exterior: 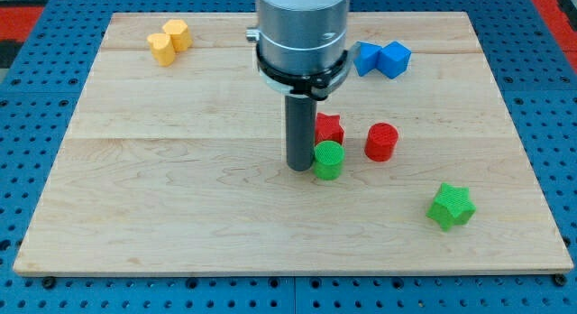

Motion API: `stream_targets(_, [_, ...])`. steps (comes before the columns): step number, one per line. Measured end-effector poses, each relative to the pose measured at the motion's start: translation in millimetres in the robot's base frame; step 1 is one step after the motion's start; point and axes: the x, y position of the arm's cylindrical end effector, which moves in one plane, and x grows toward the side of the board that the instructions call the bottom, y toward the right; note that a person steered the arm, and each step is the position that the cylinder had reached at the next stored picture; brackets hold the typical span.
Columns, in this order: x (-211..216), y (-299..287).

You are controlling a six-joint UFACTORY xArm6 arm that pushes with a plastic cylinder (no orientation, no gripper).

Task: Push green circle into green star

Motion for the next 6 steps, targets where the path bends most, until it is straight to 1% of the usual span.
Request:
stream_targets(1, [-17,-3])
stream_targets(3, [42,50])
stream_targets(4, [23,66])
stream_targets(5, [4,55])
stream_targets(6, [49,112])
